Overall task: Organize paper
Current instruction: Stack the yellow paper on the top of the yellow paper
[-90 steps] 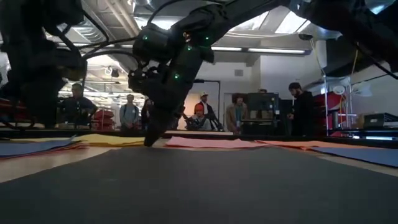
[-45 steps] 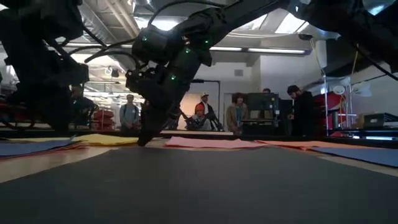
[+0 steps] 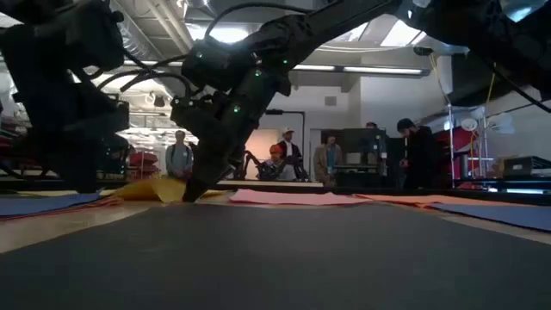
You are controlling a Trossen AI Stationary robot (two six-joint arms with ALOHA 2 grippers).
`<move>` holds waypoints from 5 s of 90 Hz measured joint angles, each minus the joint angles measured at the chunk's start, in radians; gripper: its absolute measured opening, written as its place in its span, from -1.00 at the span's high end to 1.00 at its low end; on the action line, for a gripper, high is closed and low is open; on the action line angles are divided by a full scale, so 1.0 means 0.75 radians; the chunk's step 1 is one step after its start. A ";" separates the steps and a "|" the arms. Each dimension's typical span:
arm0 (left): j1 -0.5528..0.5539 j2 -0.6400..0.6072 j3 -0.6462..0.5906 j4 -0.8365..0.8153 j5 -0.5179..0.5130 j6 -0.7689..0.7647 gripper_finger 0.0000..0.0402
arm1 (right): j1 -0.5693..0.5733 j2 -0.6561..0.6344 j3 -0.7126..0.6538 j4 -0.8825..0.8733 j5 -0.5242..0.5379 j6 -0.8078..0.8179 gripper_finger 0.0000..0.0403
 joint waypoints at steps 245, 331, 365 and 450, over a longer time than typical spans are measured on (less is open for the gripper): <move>-0.045 -0.014 0.041 0.310 -0.085 0.096 1.00 | -0.053 0.083 -0.004 0.387 -0.163 -0.002 1.00; -0.312 -0.129 0.042 0.424 -0.144 0.182 1.00 | -0.077 0.017 -0.004 0.126 -0.192 -0.024 1.00; -0.276 -0.128 0.042 -0.065 0.271 0.243 1.00 | -0.050 -0.263 -0.005 -0.417 0.035 -0.316 1.00; 0.041 -0.032 -0.007 -0.228 0.193 0.201 1.00 | -0.038 -0.492 -0.003 -0.729 0.121 -0.381 1.00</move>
